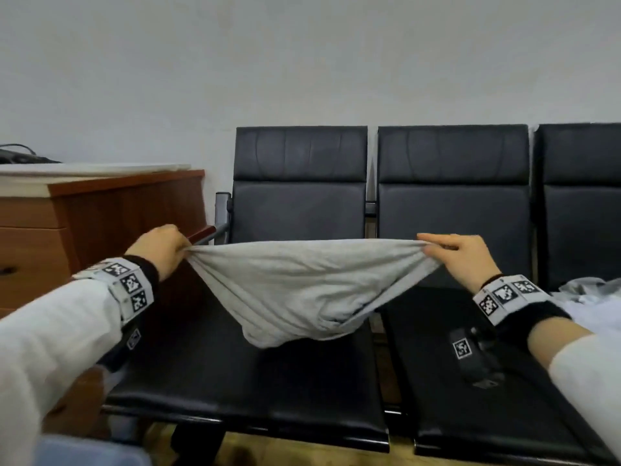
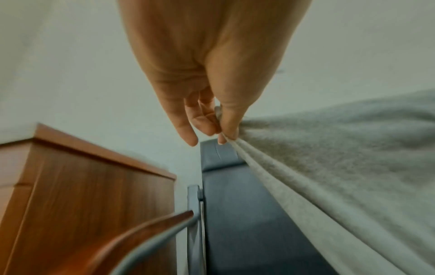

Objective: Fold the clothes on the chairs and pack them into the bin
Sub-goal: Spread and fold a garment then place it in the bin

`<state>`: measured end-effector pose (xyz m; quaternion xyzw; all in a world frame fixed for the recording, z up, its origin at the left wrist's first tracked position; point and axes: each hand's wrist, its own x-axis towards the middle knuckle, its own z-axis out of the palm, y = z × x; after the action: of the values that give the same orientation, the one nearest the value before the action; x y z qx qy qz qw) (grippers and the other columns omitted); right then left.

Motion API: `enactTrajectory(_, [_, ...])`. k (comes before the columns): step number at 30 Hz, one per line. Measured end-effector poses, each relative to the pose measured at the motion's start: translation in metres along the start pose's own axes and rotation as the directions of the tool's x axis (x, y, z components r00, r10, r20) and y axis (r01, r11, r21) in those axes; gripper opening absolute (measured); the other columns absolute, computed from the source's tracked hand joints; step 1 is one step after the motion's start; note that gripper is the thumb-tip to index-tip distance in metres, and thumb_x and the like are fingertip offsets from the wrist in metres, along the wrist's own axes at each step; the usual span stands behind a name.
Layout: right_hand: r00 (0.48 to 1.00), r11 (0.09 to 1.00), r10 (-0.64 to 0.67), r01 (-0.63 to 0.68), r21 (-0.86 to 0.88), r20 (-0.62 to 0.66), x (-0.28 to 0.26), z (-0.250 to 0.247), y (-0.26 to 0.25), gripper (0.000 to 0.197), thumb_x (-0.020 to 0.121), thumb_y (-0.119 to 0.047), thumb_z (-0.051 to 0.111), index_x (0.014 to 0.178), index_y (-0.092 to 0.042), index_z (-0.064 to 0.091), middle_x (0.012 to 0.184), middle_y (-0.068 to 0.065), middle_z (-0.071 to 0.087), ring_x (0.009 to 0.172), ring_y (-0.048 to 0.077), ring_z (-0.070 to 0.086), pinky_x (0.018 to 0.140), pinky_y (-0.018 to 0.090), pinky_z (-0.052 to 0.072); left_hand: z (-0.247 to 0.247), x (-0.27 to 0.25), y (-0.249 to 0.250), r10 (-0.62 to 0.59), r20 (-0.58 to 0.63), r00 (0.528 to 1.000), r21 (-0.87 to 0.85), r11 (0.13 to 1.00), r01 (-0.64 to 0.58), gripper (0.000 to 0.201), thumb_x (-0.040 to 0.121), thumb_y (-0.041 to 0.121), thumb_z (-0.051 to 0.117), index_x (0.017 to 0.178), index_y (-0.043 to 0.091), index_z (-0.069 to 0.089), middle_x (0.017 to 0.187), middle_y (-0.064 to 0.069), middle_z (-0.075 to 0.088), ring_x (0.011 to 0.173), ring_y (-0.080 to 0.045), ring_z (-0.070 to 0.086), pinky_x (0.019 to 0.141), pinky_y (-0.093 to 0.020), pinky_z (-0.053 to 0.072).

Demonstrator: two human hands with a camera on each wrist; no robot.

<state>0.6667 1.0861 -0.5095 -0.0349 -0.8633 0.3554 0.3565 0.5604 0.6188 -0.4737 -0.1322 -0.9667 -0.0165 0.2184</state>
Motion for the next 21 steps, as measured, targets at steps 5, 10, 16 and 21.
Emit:
enactTrajectory(5, [0.999,0.907,-0.027,0.015,-0.422,-0.022,0.016,-0.033,-0.040,0.021,0.087,-0.023,0.064,0.105,-0.022,0.075,0.105,0.006,0.072,0.103,0.028,0.063,0.087,0.033,0.048,-0.072,0.008,-0.013,-0.037,-0.126,0.991,-0.019,0.999,0.035,0.021,0.091,0.015,0.056,0.100,0.008,0.073,0.104,-0.019,0.069,0.099,-0.033,0.064,0.084,-0.036,0.048])
enactTrajectory(10, [0.987,0.787,-0.150,0.084,-0.611,-0.058,0.029,-0.071,-0.088,0.022,0.094,-0.029,0.055,0.104,-0.025,0.074,0.104,0.011,0.064,0.098,0.035,0.060,0.080,0.039,0.049,-0.125,0.004,-0.016,-0.041,-0.241,0.970,0.030,0.998,0.050,0.022,0.089,0.006,0.056,0.103,0.002,0.072,0.106,-0.026,0.065,0.100,-0.041,0.061,0.086,-0.043,0.046])
enactTrajectory(16, [0.965,0.809,-0.210,0.081,-0.582,-0.157,0.032,-0.094,-0.122,0.026,0.096,-0.027,0.050,0.109,-0.018,0.070,0.106,0.013,0.063,0.100,0.036,0.059,0.079,0.039,0.047,-0.158,-0.012,-0.017,-0.232,-0.069,0.970,-0.336,0.921,0.197,0.017,0.090,0.008,0.057,0.095,-0.001,0.071,0.085,-0.020,0.070,0.076,-0.032,0.069,0.062,-0.034,0.056])
enactTrajectory(21, [0.966,0.884,-0.210,0.120,-0.452,-0.153,0.021,-0.095,-0.139,0.024,0.095,-0.019,0.049,0.096,-0.011,0.073,0.092,0.011,0.070,0.089,0.033,0.062,0.073,0.031,0.043,-0.181,-0.027,-0.012,-0.261,0.124,0.957,-0.631,0.724,0.279,0.007,0.090,-0.001,0.056,0.090,-0.001,0.063,0.083,-0.017,0.066,0.041,-0.005,0.063,0.037,-0.015,0.047])
